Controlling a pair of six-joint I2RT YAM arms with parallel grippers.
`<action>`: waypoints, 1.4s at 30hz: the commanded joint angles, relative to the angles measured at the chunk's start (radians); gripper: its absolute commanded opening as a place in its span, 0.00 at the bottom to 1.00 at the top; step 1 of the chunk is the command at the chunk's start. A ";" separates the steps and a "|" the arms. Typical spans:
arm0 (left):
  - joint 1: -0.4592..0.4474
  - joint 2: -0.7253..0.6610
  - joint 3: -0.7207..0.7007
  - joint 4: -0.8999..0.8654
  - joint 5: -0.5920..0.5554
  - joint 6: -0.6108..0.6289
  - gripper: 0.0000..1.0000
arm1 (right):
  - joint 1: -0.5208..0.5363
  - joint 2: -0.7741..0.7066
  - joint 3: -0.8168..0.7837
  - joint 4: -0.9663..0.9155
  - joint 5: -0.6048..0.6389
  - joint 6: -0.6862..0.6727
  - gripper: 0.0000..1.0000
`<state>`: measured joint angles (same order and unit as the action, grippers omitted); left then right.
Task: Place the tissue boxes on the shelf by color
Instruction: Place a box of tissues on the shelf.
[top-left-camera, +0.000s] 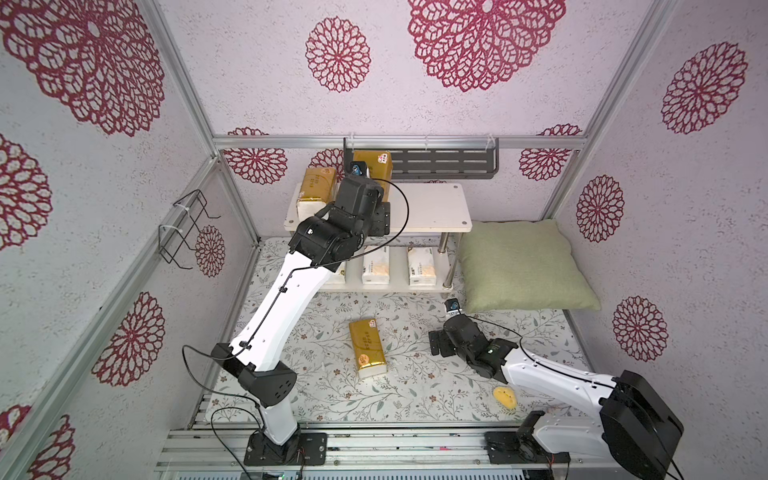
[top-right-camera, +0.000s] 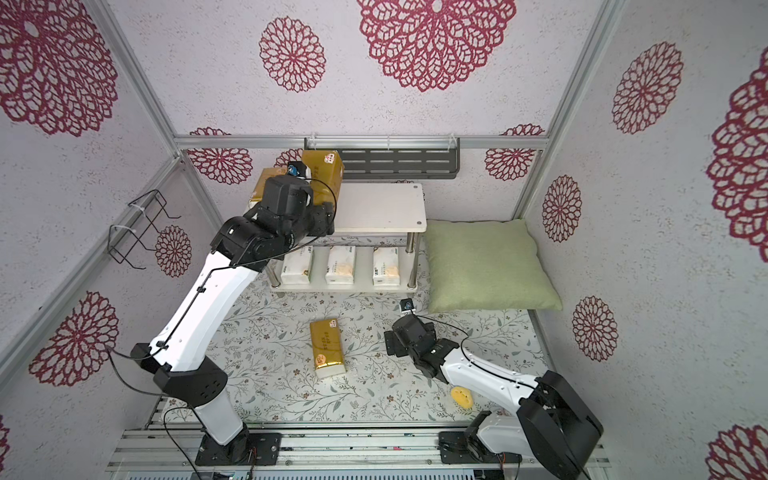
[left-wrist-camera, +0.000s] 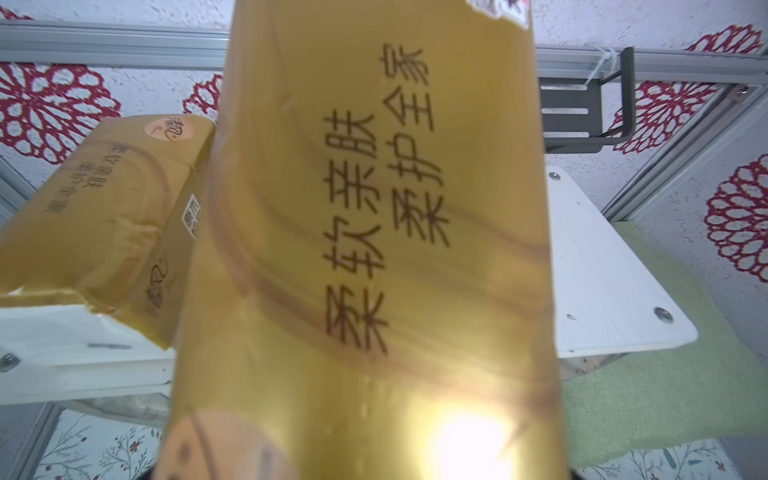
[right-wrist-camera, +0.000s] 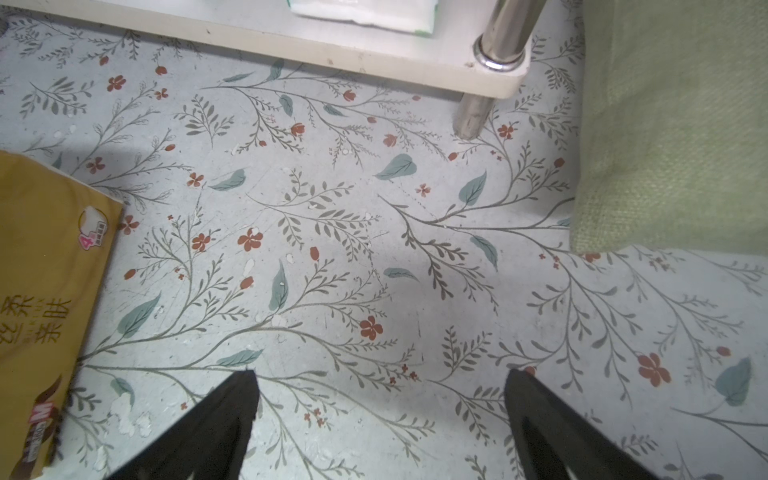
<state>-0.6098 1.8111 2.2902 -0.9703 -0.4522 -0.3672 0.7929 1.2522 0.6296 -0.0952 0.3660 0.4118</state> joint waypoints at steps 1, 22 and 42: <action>0.026 0.035 0.043 0.080 0.023 -0.003 0.77 | 0.005 -0.016 0.008 -0.001 0.019 0.010 0.99; 0.079 0.134 0.071 0.108 0.063 -0.041 0.81 | 0.006 -0.020 -0.002 -0.003 0.019 0.019 0.99; 0.080 0.198 0.062 0.149 0.033 -0.045 0.88 | 0.008 -0.015 -0.005 0.004 0.013 0.022 0.99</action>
<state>-0.5369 1.9869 2.3432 -0.8639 -0.4049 -0.4122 0.7956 1.2522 0.6296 -0.0948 0.3656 0.4194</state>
